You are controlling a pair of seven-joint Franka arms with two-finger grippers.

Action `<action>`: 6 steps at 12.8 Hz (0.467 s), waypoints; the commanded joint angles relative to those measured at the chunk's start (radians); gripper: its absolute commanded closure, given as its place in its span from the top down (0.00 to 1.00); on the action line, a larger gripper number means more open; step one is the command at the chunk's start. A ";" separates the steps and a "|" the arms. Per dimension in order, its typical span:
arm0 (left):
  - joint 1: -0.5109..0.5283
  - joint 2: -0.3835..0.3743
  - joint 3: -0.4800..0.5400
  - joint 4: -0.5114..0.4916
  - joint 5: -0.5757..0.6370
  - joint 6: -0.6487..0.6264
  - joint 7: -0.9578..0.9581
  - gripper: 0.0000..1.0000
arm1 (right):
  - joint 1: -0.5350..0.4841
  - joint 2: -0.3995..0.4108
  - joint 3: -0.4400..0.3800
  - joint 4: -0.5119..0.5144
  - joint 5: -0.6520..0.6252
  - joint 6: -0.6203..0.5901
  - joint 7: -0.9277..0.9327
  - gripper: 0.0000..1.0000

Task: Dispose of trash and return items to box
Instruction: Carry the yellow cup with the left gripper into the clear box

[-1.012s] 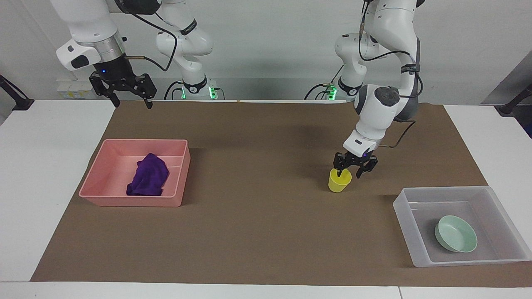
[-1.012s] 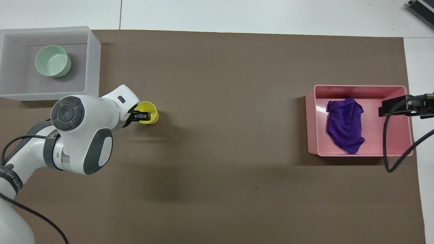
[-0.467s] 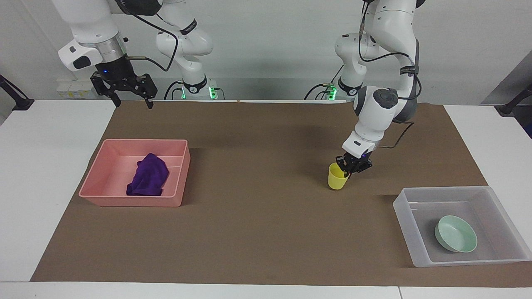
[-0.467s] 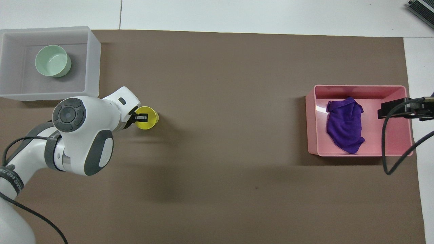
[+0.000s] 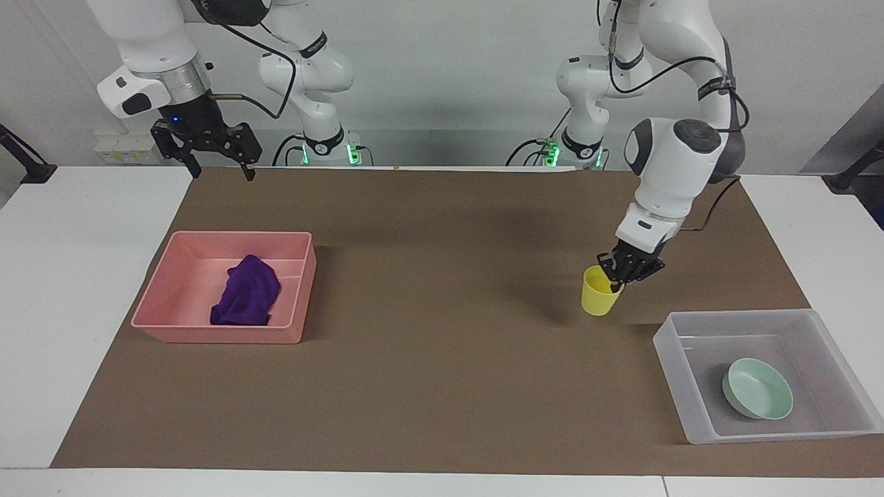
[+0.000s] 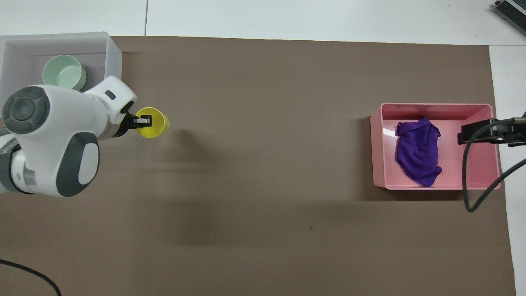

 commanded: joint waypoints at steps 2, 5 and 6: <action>0.001 0.106 0.117 0.214 0.013 -0.070 0.108 0.00 | -0.004 -0.027 0.006 -0.035 -0.006 0.016 -0.004 1.00; 0.008 0.150 0.245 0.285 -0.071 -0.074 0.231 0.00 | -0.004 -0.027 0.006 -0.035 -0.004 0.016 -0.004 1.00; 0.013 0.161 0.279 0.294 -0.104 -0.071 0.274 0.00 | -0.004 -0.027 0.006 -0.036 -0.004 0.016 -0.002 1.00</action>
